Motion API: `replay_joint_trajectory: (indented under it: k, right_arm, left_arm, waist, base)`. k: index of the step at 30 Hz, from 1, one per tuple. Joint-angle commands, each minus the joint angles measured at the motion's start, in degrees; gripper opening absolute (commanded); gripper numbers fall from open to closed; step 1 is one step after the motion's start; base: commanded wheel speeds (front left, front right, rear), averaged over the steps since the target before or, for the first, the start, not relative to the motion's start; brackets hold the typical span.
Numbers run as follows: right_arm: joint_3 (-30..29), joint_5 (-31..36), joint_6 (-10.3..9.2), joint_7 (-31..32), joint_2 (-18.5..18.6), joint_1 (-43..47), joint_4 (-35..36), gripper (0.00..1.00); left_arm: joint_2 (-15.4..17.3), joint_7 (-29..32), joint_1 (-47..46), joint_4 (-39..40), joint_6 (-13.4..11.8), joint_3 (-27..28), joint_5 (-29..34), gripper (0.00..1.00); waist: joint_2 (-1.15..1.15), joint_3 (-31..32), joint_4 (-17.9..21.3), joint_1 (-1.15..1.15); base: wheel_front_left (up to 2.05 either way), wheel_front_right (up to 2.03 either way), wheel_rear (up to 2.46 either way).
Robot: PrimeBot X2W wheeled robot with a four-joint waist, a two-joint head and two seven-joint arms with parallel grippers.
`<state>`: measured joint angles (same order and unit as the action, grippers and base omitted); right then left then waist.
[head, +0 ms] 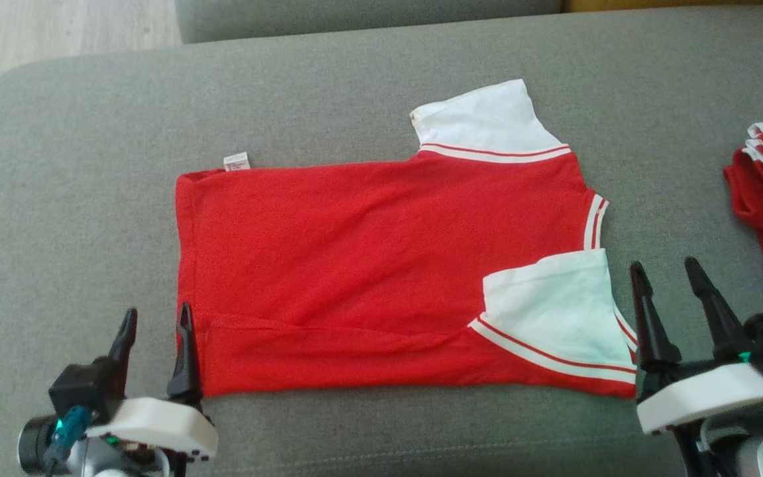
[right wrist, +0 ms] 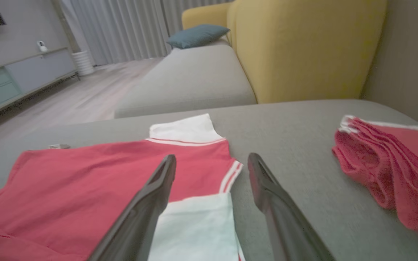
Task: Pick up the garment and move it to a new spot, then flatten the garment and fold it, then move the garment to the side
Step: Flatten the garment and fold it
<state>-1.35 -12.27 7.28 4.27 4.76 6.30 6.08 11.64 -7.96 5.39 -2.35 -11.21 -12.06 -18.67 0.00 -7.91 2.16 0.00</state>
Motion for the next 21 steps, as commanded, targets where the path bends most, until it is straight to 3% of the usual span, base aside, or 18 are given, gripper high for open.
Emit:
replay_joint_trajectory:
  k: [1,11,21]
  right_arm:
    - [1.81,0.52,0.21,-0.85,1.51,-1.99,2.79,1.0]
    - [3.91,1.24,0.21,-0.9,2.2,-3.58,6.38,1.0]
    - [3.74,0.45,0.21,-0.99,1.98,-4.71,6.86,1.0]
  left_arm:
    - [0.17,-1.49,-2.73,2.68,-0.7,2.16,1.16,1.0]
    - [1.12,-1.79,-4.33,5.4,-2.27,1.4,3.86,1.0]
    - [1.64,0.84,-8.0,4.64,-1.9,0.77,3.6,1.0]
  waist:
    - [0.0,0.5,-0.12,0.0]
    - [0.0,1.06,0.0,0.0]
    - [0.0,-1.47,-0.29,0.0]
  base:
    - [0.0,0.0,0.0]
    - [0.0,0.0,0.0]
    - [0.0,0.0,0.0]
